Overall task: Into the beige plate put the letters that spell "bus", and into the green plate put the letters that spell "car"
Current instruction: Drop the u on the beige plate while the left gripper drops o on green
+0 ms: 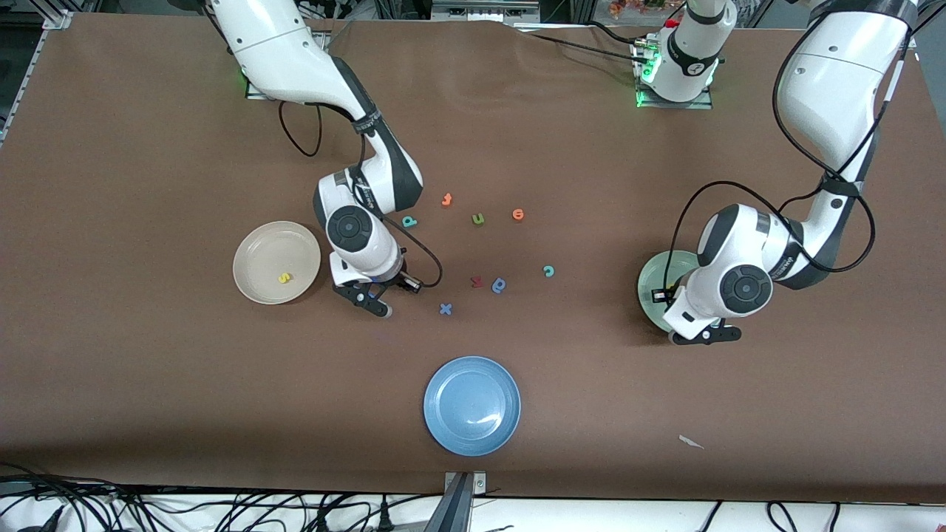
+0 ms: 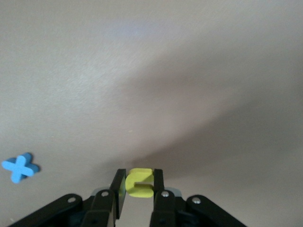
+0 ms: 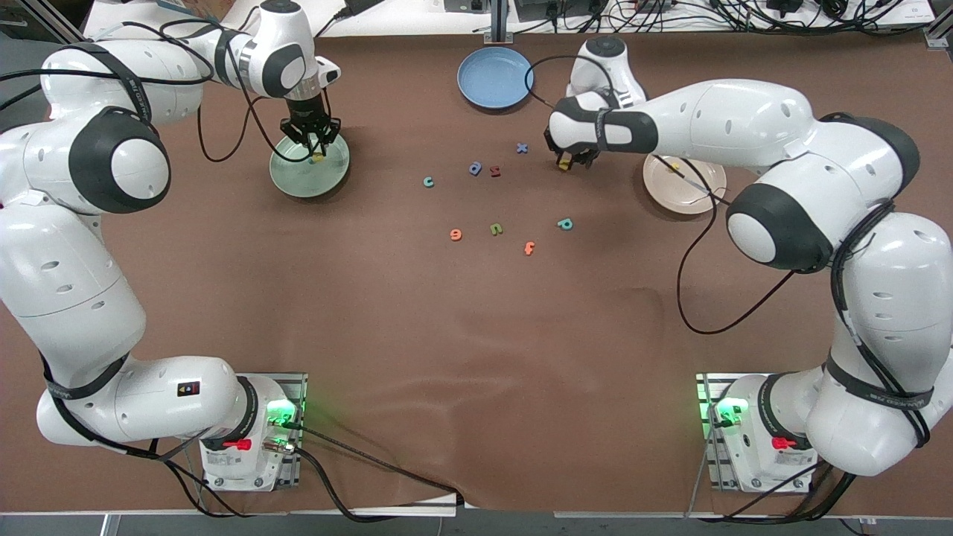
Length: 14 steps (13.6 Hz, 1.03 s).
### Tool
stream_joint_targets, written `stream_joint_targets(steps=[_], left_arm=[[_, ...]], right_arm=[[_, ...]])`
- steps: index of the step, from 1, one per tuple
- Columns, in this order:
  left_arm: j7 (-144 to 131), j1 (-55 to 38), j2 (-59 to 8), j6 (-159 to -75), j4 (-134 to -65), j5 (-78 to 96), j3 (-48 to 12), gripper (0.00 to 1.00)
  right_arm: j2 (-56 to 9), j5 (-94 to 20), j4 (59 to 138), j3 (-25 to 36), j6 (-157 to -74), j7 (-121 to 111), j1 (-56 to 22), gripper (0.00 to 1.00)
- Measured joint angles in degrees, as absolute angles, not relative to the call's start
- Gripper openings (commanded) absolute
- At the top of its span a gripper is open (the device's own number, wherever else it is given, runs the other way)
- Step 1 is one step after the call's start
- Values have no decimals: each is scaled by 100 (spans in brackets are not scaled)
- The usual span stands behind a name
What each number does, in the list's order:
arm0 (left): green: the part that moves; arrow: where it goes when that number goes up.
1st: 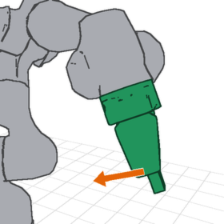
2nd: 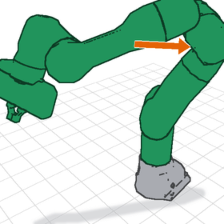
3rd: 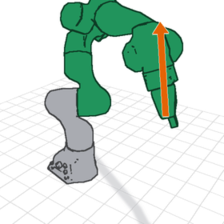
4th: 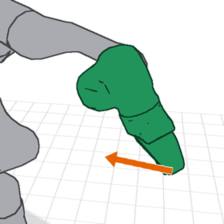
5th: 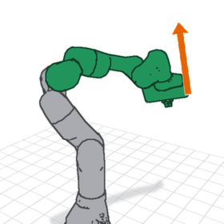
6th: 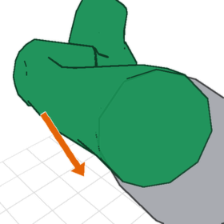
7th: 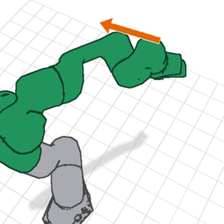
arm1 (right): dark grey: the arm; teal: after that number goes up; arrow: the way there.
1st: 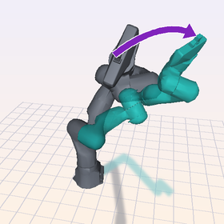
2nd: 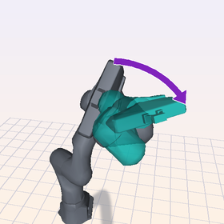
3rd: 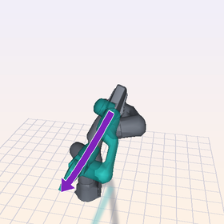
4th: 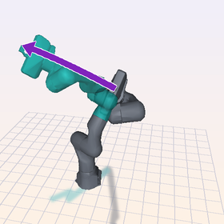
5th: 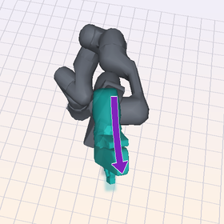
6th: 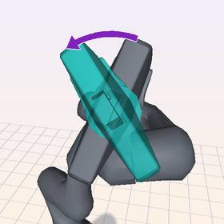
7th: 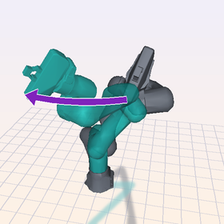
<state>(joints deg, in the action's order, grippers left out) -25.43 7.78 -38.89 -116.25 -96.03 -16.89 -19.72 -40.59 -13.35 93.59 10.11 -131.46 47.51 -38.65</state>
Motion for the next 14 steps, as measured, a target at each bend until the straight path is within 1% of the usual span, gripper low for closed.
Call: stream_joint_targets(steps=[2, 4, 7, 9, 12, 13, 14], left_arm=[[-2543, 758, -3938, -11627, -9611, -1689, -1991, 100], [-2549, 738, -3940, -11627, -9609, -1689, -2048, 100], [-2561, 686, -3923, -11634, -9582, -1687, -2215, 100], [-2816, 647, -3889, -11640, -9556, -1669, -2549, 100], [-3378, 561, -3862, -11746, -9530, -1668, -3113, 97], [-3584, 510, -3864, -11909, -9537, -1668, -3245, 93], [-3813, 412, -3871, -12123, -9558, -1668, -3313, 92]], right_arm=[[-3801, -1337, 9376, 1295, -12573, 4090, -3838, 17], [-3582, -1339, 9584, 1548, -12332, 3417, -3815, 17], [-3230, -1294, 10300, 1786, -12472, 2561, -3809, 17], [-2900, -1258, 10933, 1998, -12775, 1920, -3808, 17], [-2468, -1253, 11667, 2346, -13072, 1062, -3805, 17], [-2369, -1251, 11859, 2449, -13221, 803, -3804, 20], [-2301, -1251, 12030, 2538, -13391, 555, -3803, 42]])
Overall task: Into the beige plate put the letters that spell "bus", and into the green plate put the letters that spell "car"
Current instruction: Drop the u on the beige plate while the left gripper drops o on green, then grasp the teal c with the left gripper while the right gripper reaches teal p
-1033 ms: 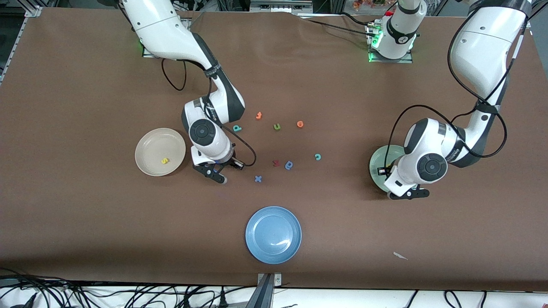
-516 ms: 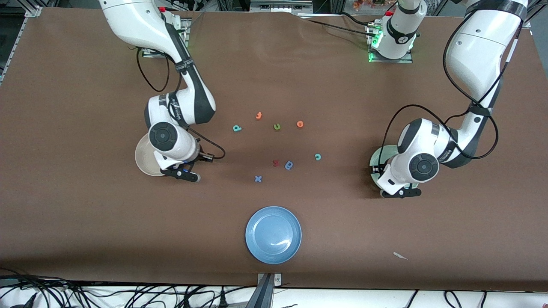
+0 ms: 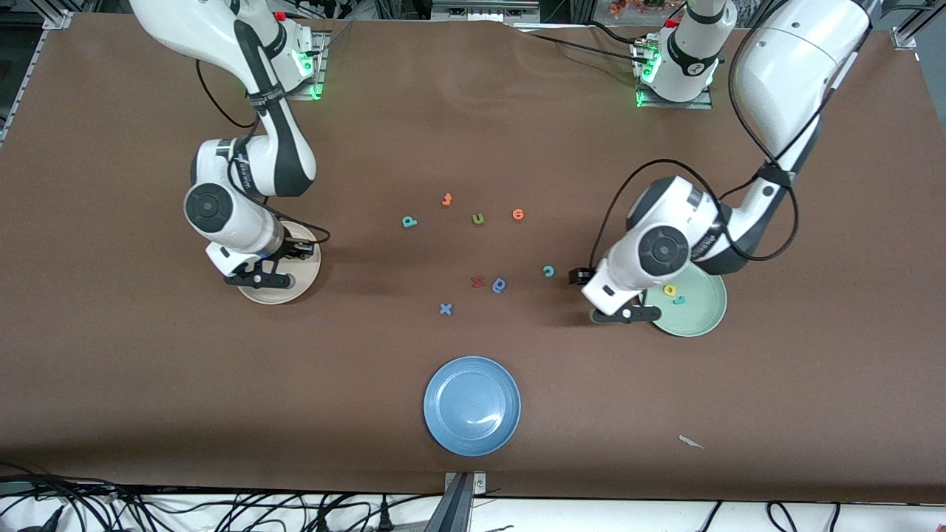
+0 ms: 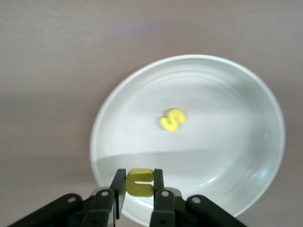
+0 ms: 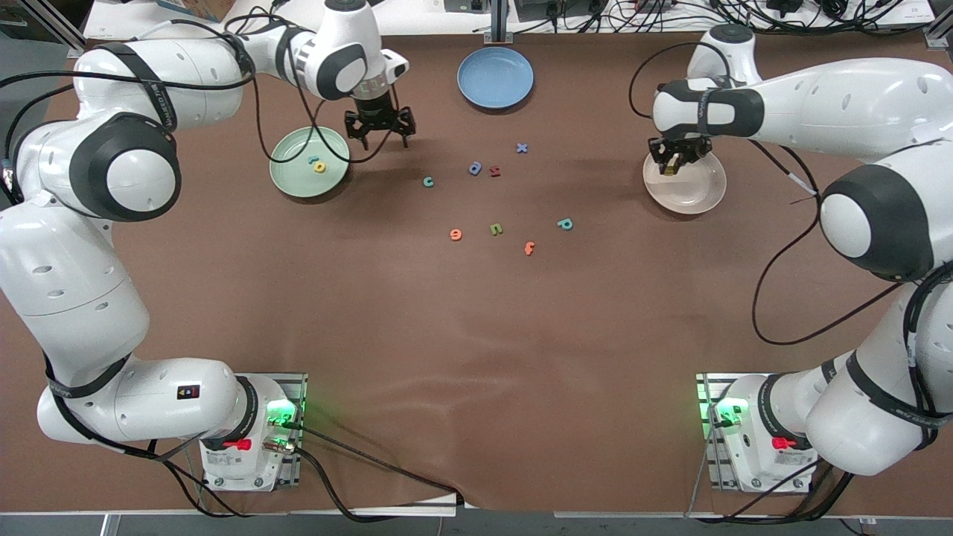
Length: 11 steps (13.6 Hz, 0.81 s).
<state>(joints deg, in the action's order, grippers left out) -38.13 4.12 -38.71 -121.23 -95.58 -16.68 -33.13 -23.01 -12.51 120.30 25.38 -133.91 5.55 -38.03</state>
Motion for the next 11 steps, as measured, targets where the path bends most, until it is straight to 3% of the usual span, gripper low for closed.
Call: stream_joint_targets(steps=[1, 2, 5, 11], left_arm=[[-4058, 276, -3895, -12321, -9587, -1668, -3322, 87], [-4321, 139, -3950, -12508, -9617, -1668, -3321, 76], [-4679, -69, -4197, -12769, -9637, -1669, -3308, 60], [-4817, -200, -4528, -13034, -9675, -1703, -3217, 60]], right_arm=[[-2267, -1251, 12164, 2598, -13542, 376, -3802, 98], [-2261, -1251, 12250, 2628, -13637, 307, -3802, 100], [-2253, -1251, 12262, 2632, -13649, 316, -3813, 100], [-2198, -1265, 11198, 2620, -12170, 1116, -3841, 100]])
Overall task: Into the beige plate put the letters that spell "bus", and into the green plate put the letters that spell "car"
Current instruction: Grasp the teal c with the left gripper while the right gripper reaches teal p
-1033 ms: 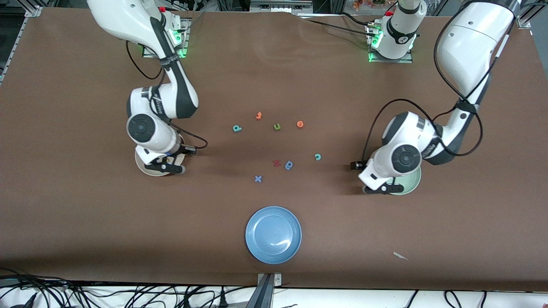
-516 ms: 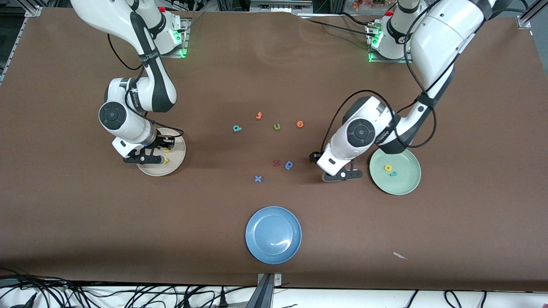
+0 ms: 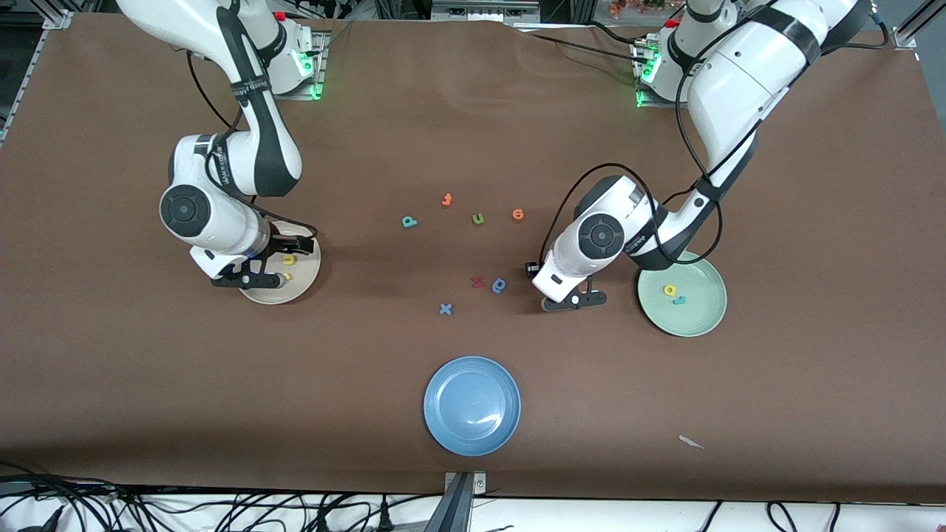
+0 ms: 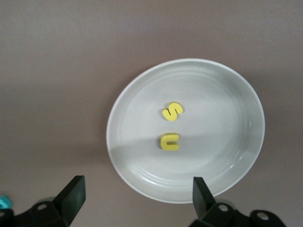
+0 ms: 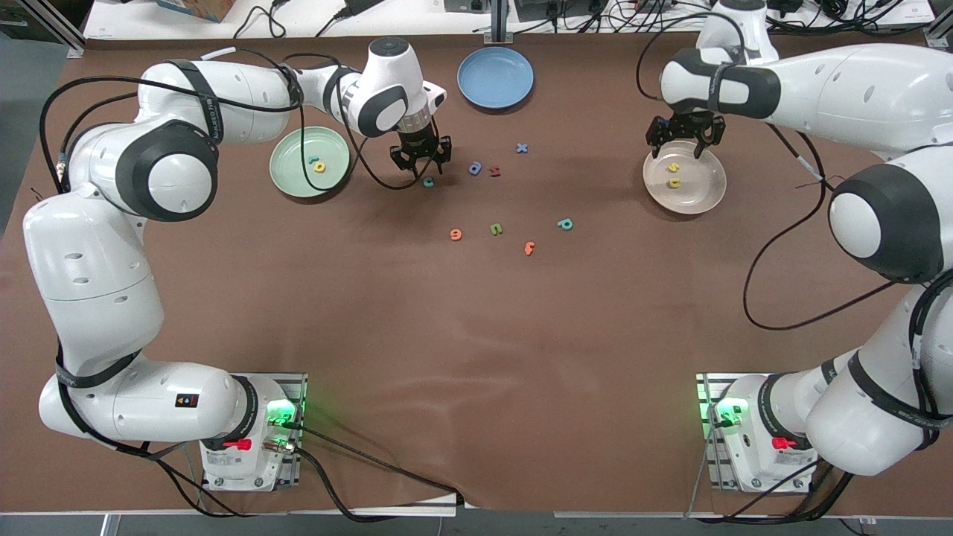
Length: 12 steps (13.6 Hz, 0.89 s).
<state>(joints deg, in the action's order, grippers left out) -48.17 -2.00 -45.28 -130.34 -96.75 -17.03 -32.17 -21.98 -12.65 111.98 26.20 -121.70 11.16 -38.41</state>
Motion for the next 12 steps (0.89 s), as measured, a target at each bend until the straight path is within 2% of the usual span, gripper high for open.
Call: stream_joint_targets(steps=[4, 5, 6, 9, 10, 12], left_arm=[[-4871, -227, -4570, -13064, -9752, -1818, -3191, 56], [-4872, -229, -4578, -13089, -9778, -1818, -3177, 51], [-4872, -229, -4595, -13144, -9797, -1818, -3161, 41], [-4876, -222, -4593, -13174, -9795, -1819, -3145, 7], [-4876, -221, -4578, -13190, -9785, -1820, -3153, 1], [-4878, -226, -4573, -13199, -9787, -1820, -3144, 1]], right_arm=[[-2213, -1297, 11103, 2382, -12442, 3404, -4021, 100], [-2237, -1298, 11102, 2305, -12583, 4034, -4090, 100], [-2270, -1300, 11102, 2229, -12731, 4638, -4157, 100], [-2418, -1303, 11106, 1927, -13185, 5962, -4248, 100], [-2481, -1305, 11106, 1832, -13340, 6336, -4270, 100], [-2586, -1307, 11103, 1642, -13565, 7072, -4333, 100]])
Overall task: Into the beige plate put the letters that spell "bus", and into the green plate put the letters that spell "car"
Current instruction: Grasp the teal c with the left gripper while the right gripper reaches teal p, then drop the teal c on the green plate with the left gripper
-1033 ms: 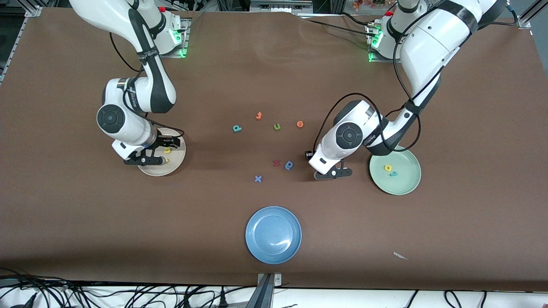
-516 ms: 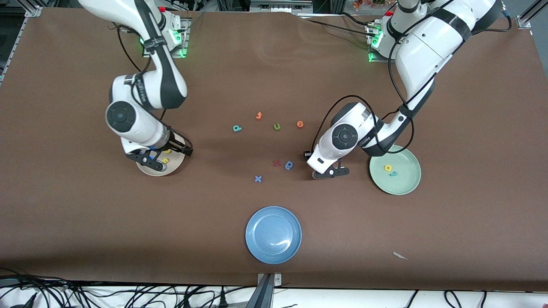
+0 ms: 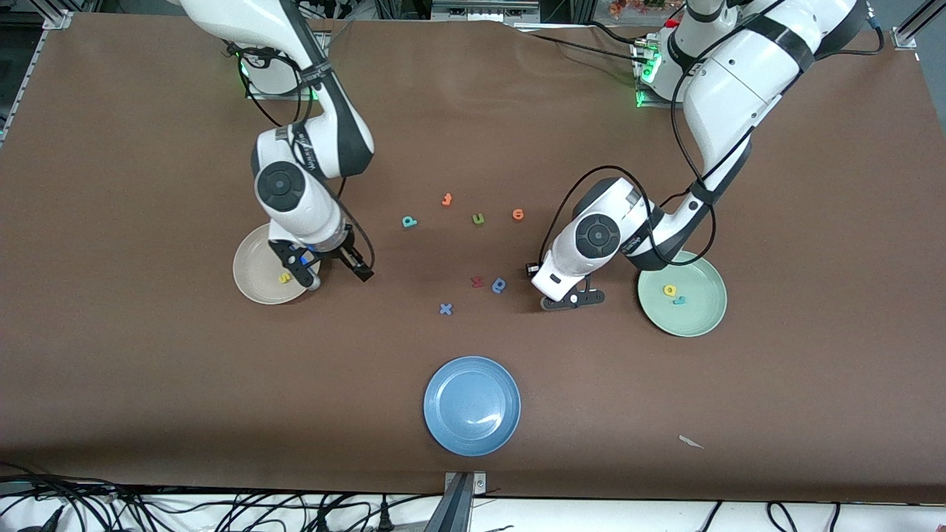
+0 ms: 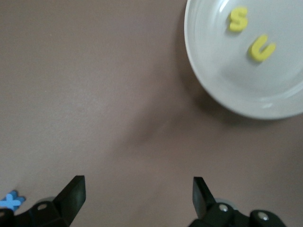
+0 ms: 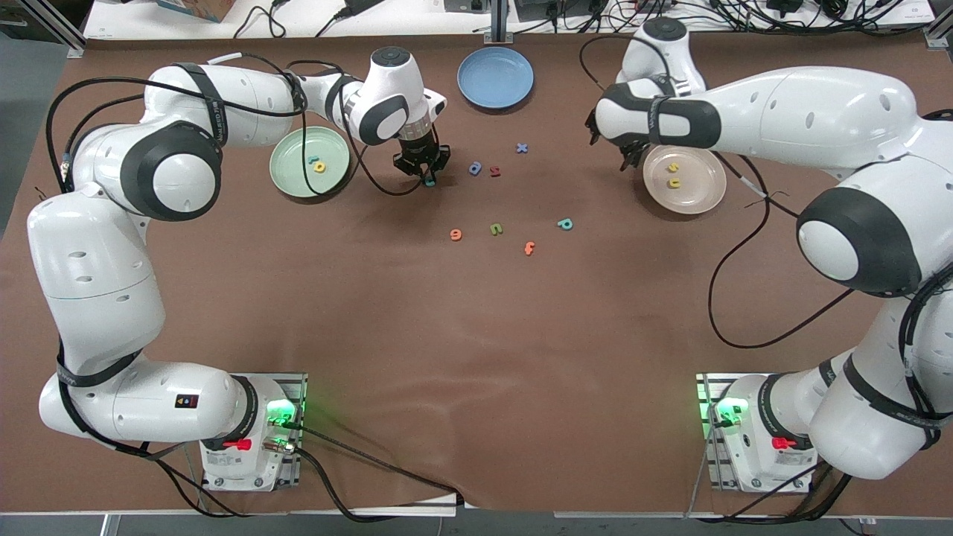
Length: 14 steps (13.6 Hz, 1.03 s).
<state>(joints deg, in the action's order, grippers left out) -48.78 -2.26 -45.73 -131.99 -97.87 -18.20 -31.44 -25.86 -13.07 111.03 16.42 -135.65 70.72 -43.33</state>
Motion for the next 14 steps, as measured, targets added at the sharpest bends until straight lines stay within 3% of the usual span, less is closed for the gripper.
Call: stream_joint_targets(steps=[3, 9, 14], left_arm=[[-4878, -180, -4541, -13121, -9763, -1821, -3136, 2], [-4456, 168, -3895, -11916, -9646, -1863, -3125, 2], [-2913, 1036, -3666, -11307, -9650, -1893, -3071, 4]], right_arm=[[-2701, -1360, 11076, 1518, -13681, 7926, -4552, 99], [-2775, -1990, 11045, 1222, -13707, 8162, -4538, 98], [-2631, -1995, 11776, 743, -14262, 8276, -4397, 98]])
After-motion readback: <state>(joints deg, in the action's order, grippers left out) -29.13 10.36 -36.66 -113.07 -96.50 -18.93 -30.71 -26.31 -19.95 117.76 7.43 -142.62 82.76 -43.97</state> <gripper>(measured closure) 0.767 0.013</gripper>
